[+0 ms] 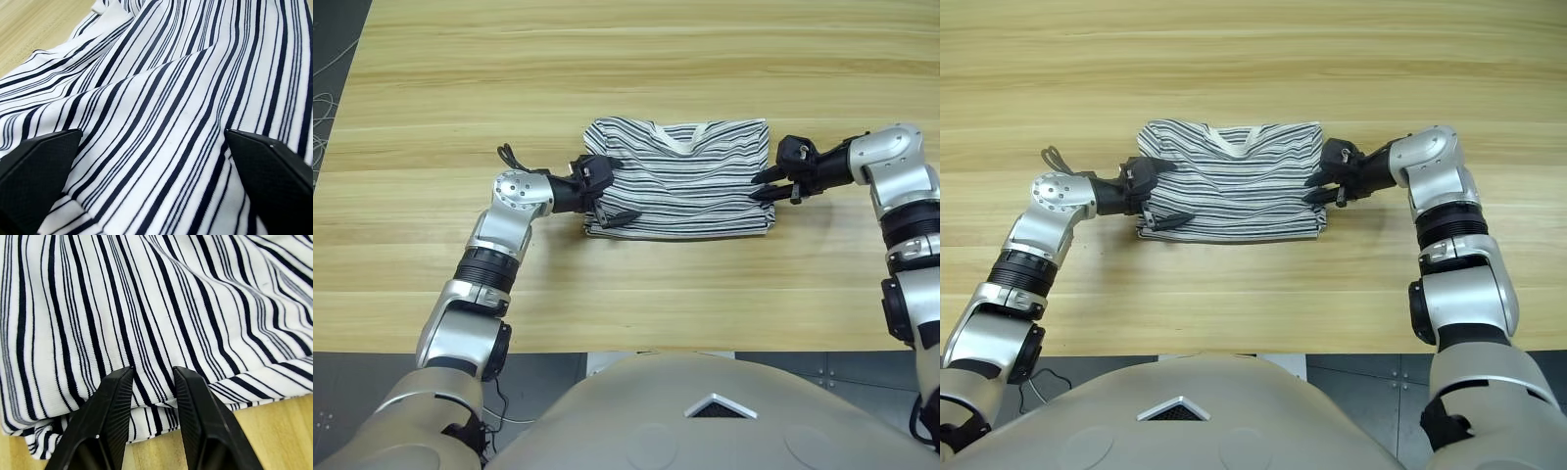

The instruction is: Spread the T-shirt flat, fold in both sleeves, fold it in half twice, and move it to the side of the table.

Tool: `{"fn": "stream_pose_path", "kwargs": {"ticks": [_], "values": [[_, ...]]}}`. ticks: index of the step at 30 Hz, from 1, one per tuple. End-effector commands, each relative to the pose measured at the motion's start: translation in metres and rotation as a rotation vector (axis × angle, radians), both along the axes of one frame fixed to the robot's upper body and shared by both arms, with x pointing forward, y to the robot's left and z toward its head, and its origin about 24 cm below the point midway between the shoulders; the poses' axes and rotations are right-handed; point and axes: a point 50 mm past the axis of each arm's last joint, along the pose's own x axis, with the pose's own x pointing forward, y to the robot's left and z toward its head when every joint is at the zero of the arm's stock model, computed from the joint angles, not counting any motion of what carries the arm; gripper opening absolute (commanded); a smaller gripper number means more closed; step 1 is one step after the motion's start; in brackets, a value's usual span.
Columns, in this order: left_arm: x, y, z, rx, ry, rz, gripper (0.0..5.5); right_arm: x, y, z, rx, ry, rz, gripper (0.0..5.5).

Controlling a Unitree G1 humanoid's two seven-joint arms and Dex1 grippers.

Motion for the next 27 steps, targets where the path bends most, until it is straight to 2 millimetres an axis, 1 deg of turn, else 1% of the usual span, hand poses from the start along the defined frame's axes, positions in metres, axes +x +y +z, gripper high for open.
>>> {"fn": "stream_pose_path", "kwargs": {"ticks": [1,5,10,14,18,20,22,24,27], "values": [[-0.015,0.02,-0.023,0.121,0.092,0.04,5.48,-0.02,-0.023,-0.024,-0.153,0.102,-0.003,1.5],[-0.017,0.026,-0.025,0.126,0.101,0.045,5.48,-0.019,-0.036,-0.02,-0.231,0.064,0.002,1.5],[-0.02,0.029,-0.027,0.135,0.115,0.044,5.48,-0.017,-0.036,-0.02,-0.228,0.043,0.001,1.5],[-0.02,0.03,-0.026,0.134,0.113,0.044,5.48,-0.014,-0.029,-0.018,-0.181,0.037,-0.002,1.5],[-0.012,0.025,-0.021,0.102,0.075,0.076,5.48,-0.005,-0.007,-0.01,-0.007,0.005,-0.064,1.5],[-0.001,0.022,-0.011,0.035,0.042,0.135,5.48,0.0,0.002,0.0,0.084,0.017,-0.088,1.5],[0.012,0.018,0.002,-0.058,-0.002,0.198,5.48,0.003,0.011,0.012,0.165,0.026,-0.096,1.5],[0.025,0.014,0.019,-0.152,-0.043,0.255,5.48,0.007,0.017,0.025,0.231,0.024,-0.104,1.5],[0.037,0.013,0.039,-0.234,-0.074,0.292,5.48,0.011,0.023,0.046,0.319,0.024,-0.099,1.5]]}}
